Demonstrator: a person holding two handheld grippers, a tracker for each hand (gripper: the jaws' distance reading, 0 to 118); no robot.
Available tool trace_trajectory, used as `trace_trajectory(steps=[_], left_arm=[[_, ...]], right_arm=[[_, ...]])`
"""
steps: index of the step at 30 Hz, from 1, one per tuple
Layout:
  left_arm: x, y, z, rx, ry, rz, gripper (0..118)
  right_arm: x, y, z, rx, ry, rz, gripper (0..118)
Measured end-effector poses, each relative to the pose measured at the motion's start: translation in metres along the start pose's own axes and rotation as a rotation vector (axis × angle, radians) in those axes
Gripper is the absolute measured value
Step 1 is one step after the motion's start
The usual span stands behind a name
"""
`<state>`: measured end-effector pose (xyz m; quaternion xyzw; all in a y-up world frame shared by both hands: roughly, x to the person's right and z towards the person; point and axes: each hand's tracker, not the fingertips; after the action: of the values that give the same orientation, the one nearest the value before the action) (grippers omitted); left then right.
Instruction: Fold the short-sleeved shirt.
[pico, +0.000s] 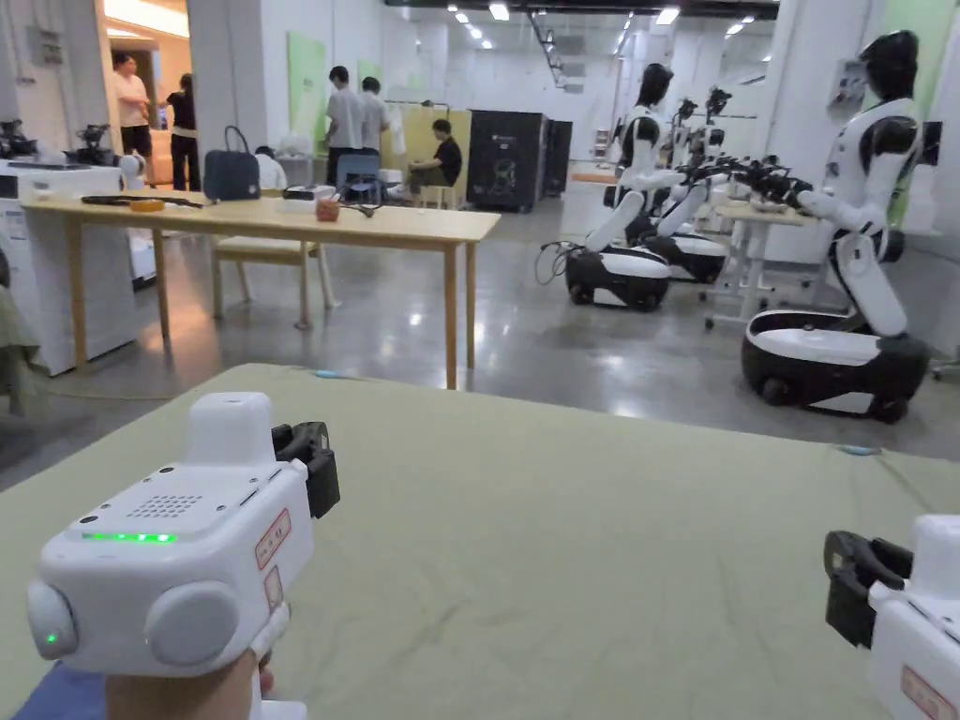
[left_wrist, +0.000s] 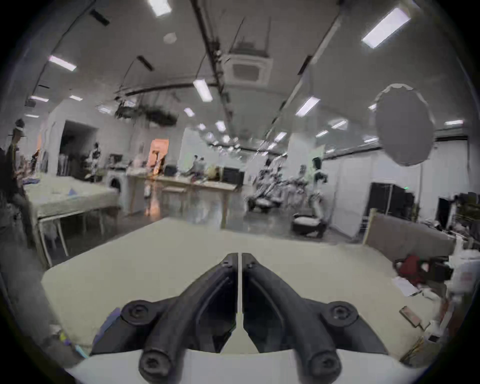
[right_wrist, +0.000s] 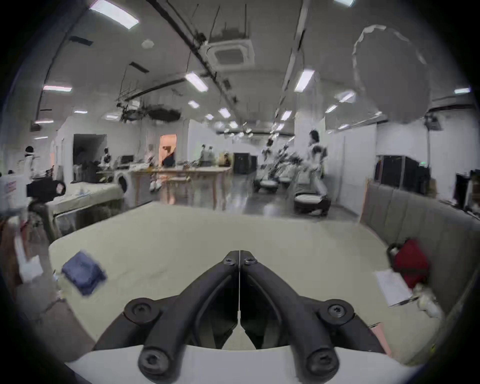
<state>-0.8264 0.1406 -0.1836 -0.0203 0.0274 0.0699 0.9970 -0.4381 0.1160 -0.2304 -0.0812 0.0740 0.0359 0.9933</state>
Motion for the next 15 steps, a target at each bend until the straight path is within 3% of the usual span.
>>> trace_trajectory(steps=[3, 7, 15], left_arm=[[0.051, 0.004, 0.003, 0.006, -0.006, -0.044, 0], [0.086, 0.001, 0.003, -0.008, -0.043, -0.094, 0], [0.108, -0.003, -0.006, -0.050, -0.048, -0.148, 4]], right_arm=[[0.017, 0.011, 0.007, 0.011, -0.025, -0.036, 1], [0.025, 0.010, 0.013, 0.016, -0.080, 0.075, 1], [0.037, 0.012, 0.012, 0.026, -0.053, 0.014, 1]])
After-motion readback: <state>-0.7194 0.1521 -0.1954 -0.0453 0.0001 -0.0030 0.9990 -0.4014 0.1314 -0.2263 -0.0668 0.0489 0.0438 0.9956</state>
